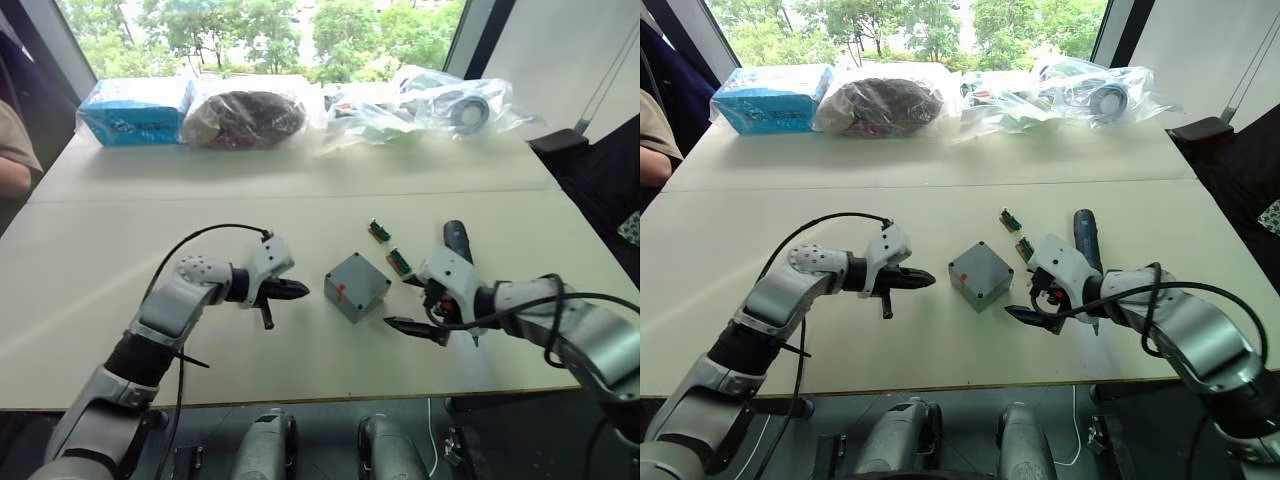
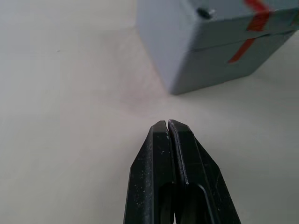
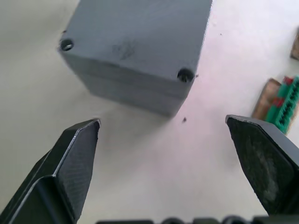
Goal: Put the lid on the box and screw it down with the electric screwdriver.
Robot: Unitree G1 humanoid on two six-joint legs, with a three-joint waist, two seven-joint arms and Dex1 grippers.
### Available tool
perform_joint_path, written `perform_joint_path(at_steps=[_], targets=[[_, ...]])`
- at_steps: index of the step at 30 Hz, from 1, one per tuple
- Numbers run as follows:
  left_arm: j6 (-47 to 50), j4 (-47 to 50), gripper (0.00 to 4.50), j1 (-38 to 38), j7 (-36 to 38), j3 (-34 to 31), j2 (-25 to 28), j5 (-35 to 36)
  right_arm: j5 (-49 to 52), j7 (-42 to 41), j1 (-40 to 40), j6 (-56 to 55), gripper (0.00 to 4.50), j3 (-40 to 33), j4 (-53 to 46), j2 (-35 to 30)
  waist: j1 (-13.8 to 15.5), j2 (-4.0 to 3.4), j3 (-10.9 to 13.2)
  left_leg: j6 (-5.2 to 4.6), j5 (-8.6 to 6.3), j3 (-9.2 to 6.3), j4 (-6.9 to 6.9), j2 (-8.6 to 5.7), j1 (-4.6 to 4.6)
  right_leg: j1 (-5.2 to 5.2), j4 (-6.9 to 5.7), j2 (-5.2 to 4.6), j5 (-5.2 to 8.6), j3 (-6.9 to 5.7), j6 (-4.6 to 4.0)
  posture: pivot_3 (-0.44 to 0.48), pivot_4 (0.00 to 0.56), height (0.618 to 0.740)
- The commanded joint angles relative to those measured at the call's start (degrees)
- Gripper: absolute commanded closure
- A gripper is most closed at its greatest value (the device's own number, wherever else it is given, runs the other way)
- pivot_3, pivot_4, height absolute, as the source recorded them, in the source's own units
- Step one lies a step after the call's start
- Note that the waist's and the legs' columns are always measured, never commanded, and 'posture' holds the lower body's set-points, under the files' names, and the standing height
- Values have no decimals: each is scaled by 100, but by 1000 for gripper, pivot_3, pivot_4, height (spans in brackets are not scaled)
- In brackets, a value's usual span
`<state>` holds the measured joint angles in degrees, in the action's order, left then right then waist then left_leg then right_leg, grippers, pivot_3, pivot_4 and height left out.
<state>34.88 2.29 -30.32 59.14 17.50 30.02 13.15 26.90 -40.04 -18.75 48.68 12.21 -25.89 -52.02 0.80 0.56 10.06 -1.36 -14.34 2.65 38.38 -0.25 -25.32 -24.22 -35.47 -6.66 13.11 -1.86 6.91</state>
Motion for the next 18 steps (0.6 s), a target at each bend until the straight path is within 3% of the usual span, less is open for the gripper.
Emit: perform_joint_path(at_steps=[1,18], targets=[[78,158,4500,-79,-127,13,-120,15,-168,-263,-116,-241,30,128,-6,154,-7,0,0,0,0,-1,0,0,0,1,-1,0,0,-1,1,0,150,740],[137,123,4500,-173,-213,-93,-168,102,428,248,410,834,30,-253,-1078,988,-7,2,-1,0,0,-4,2,0,3,0,-12,1,-1,-2,2,0,150,740]])
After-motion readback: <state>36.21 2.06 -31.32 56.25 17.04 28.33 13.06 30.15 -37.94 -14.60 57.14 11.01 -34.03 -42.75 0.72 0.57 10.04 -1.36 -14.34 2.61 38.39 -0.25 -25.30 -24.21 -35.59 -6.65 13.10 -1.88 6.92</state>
